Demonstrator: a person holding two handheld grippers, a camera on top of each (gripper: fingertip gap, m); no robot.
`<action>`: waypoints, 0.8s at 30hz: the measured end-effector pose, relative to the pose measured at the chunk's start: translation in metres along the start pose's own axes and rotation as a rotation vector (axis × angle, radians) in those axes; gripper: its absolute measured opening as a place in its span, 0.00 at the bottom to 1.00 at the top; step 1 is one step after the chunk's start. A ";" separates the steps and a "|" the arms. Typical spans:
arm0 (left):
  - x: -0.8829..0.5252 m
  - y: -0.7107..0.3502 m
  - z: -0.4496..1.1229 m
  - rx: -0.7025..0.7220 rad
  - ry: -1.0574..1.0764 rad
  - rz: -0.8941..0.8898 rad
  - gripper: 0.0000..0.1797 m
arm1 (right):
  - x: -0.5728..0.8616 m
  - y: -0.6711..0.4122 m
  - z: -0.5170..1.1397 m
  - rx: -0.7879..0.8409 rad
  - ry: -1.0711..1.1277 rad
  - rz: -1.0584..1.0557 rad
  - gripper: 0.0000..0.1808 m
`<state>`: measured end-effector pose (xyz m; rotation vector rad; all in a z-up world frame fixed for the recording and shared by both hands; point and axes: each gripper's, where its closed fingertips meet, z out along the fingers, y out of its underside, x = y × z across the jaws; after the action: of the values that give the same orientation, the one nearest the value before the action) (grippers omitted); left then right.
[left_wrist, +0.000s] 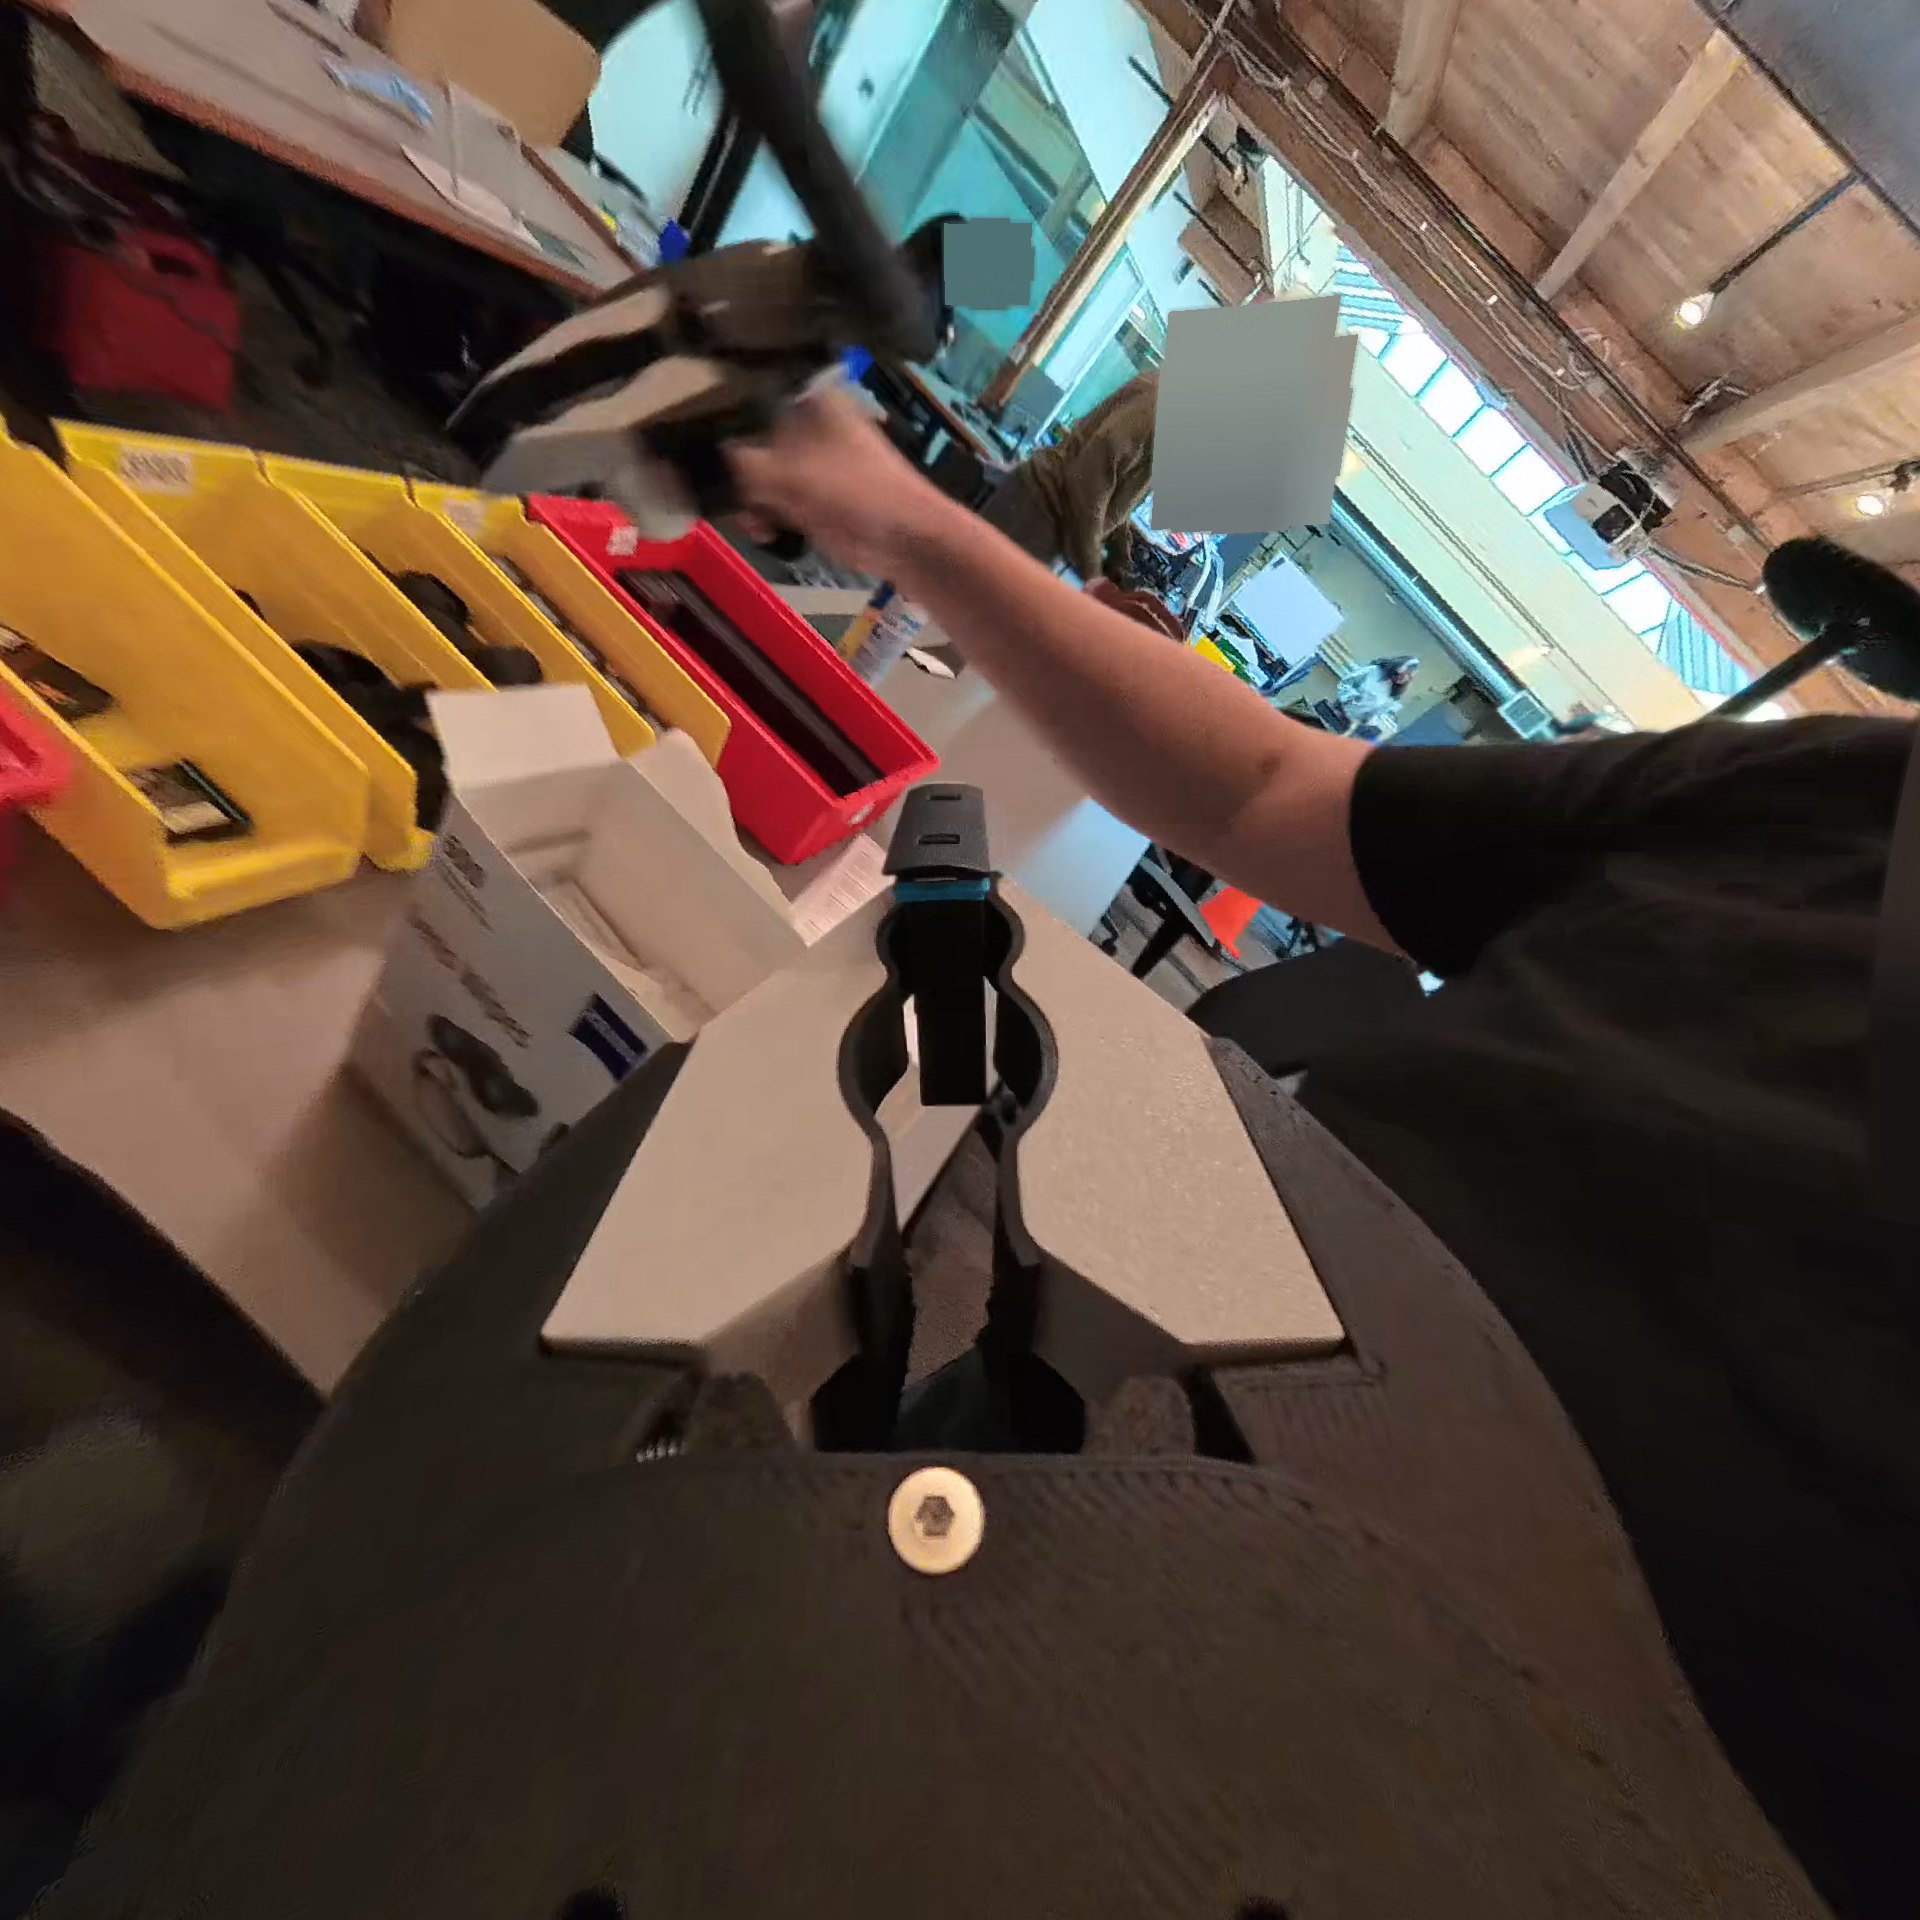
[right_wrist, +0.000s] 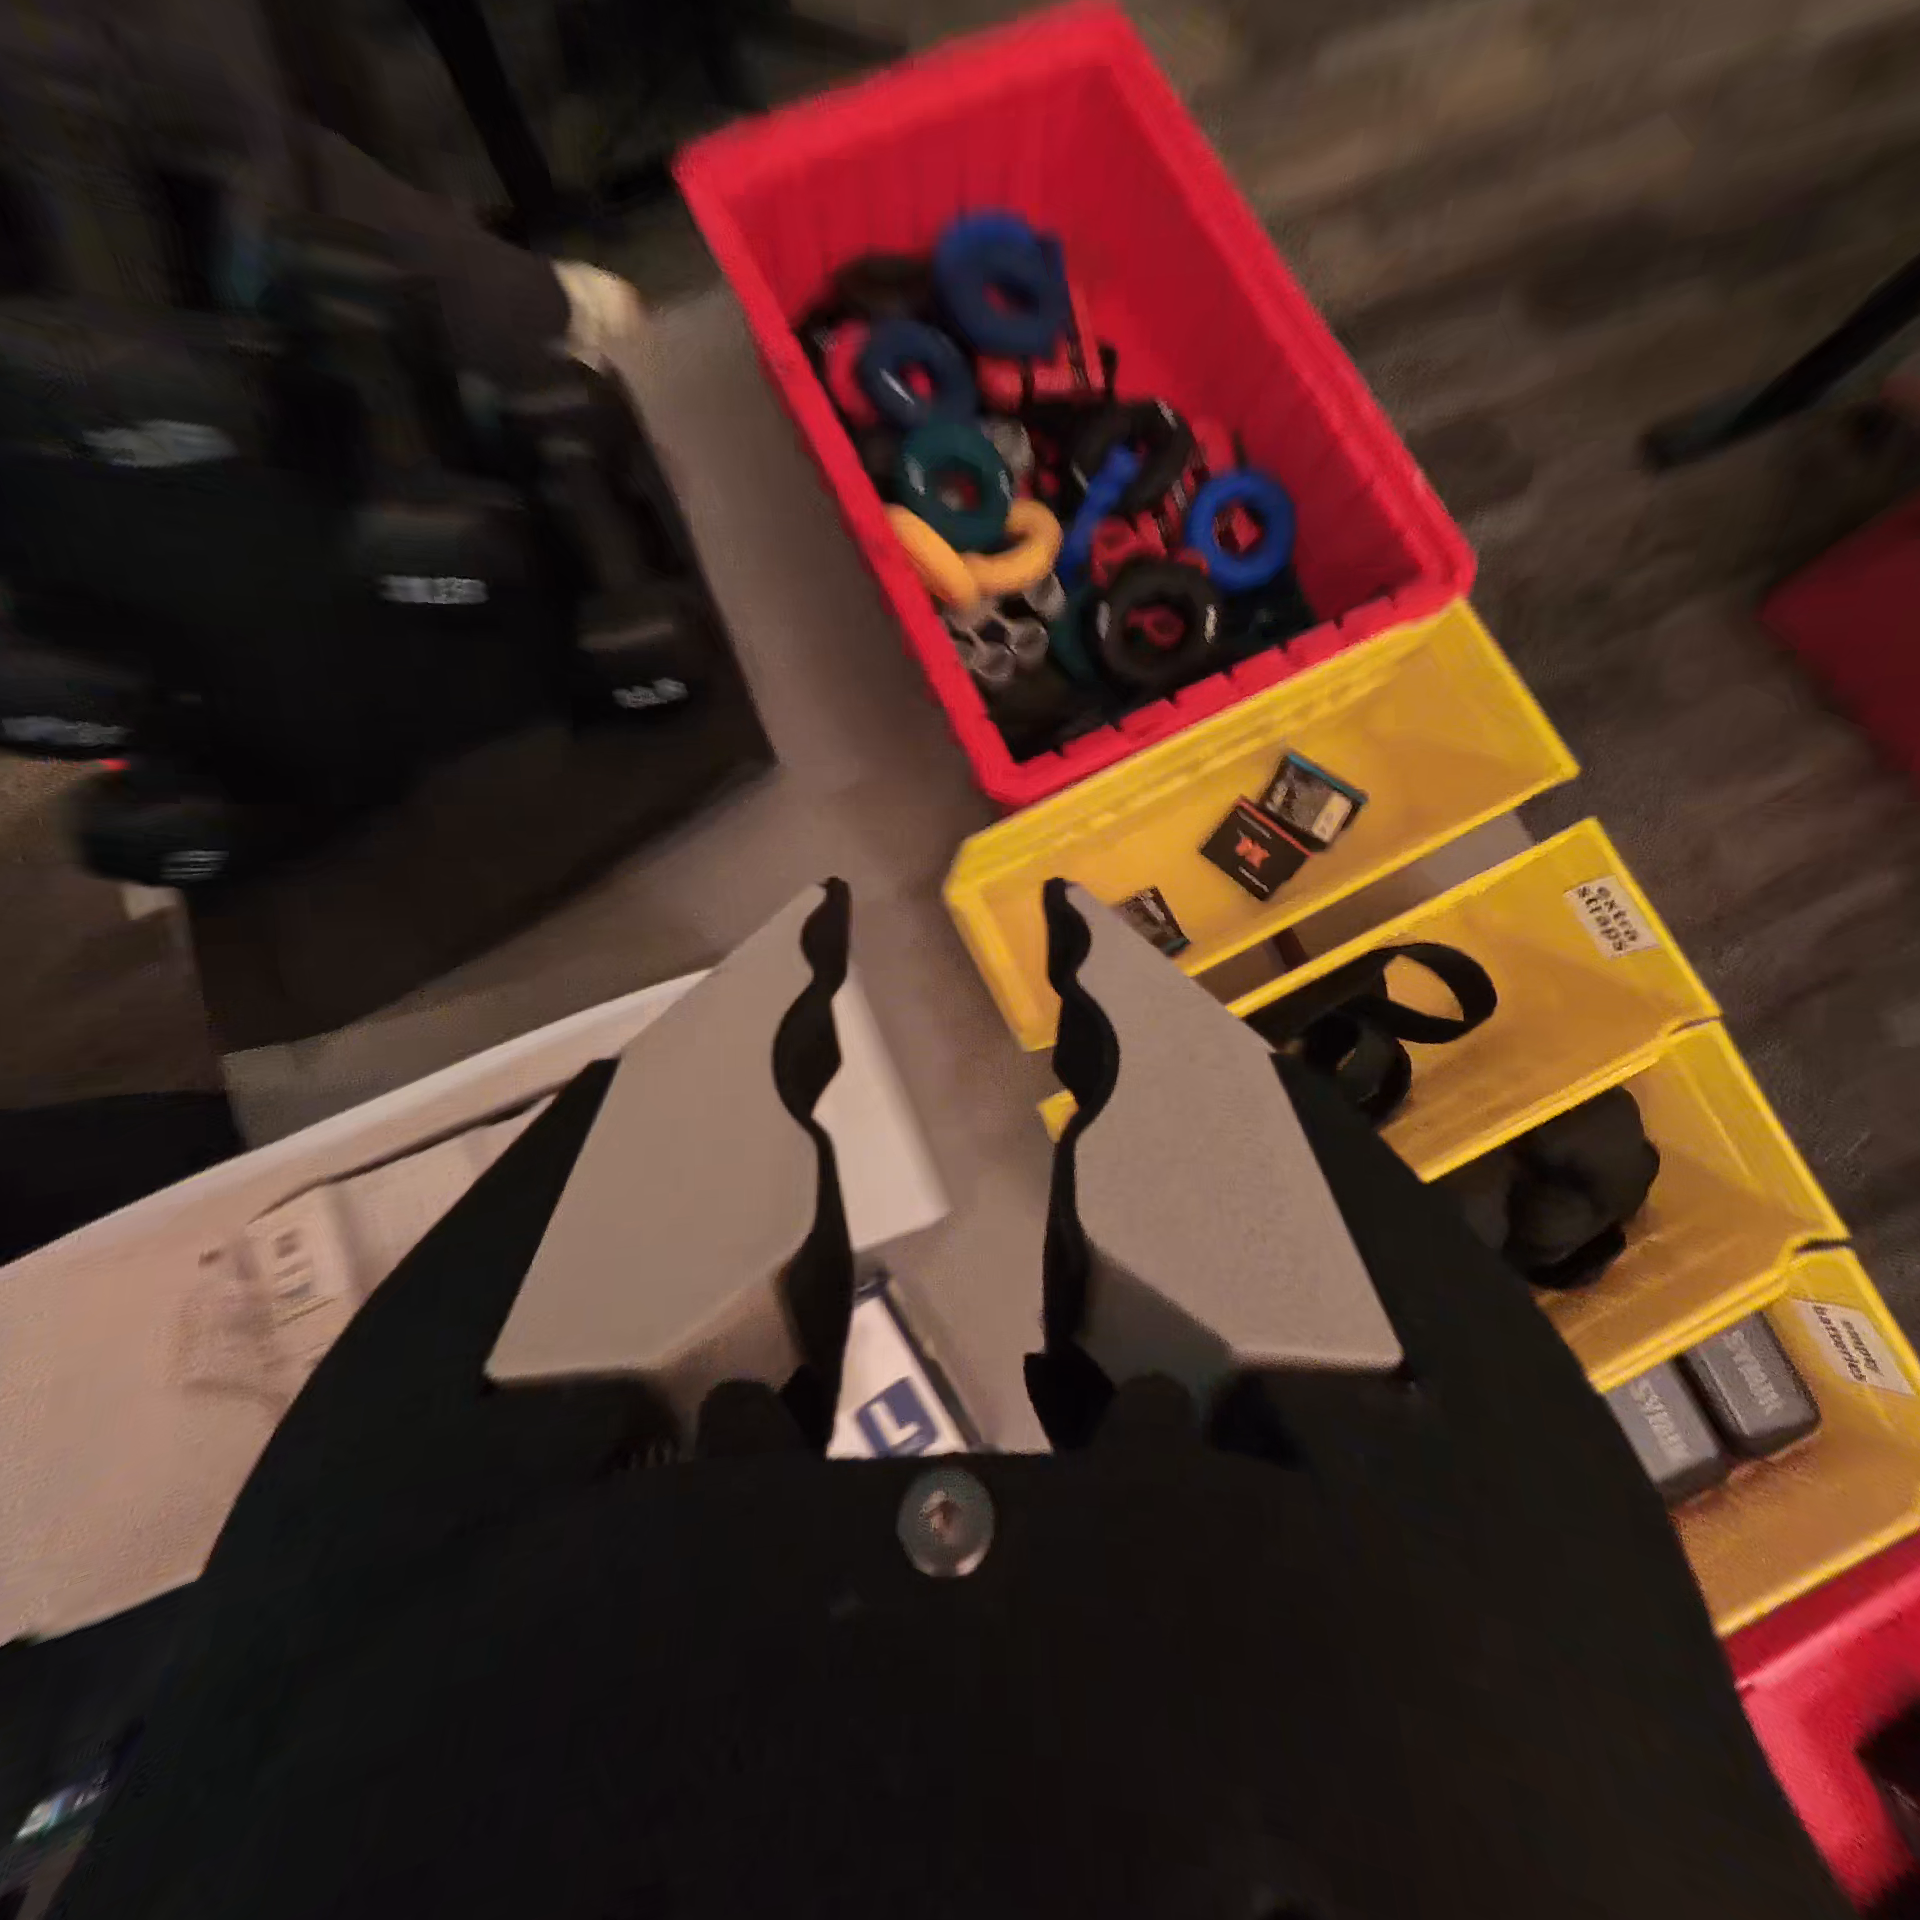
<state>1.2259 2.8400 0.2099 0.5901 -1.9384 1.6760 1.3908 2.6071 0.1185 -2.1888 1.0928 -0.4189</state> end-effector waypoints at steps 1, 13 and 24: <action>-0.003 -0.010 -0.007 0.011 -0.004 0.018 0.04 | 0.019 0.003 0.031 -0.070 -0.020 -0.002 0.19; -0.061 -0.080 -0.072 0.049 -0.151 0.054 0.04 | 0.079 0.124 0.202 -0.701 -0.292 -0.677 0.27; -0.088 -0.082 -0.062 0.086 -0.186 -0.035 0.05 | 0.154 0.101 0.240 -0.685 -0.036 -0.218 0.23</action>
<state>1.3518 2.8895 0.2247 0.8344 -1.9781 1.7429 1.5527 2.5371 -0.1276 -2.9168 1.0866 -0.0926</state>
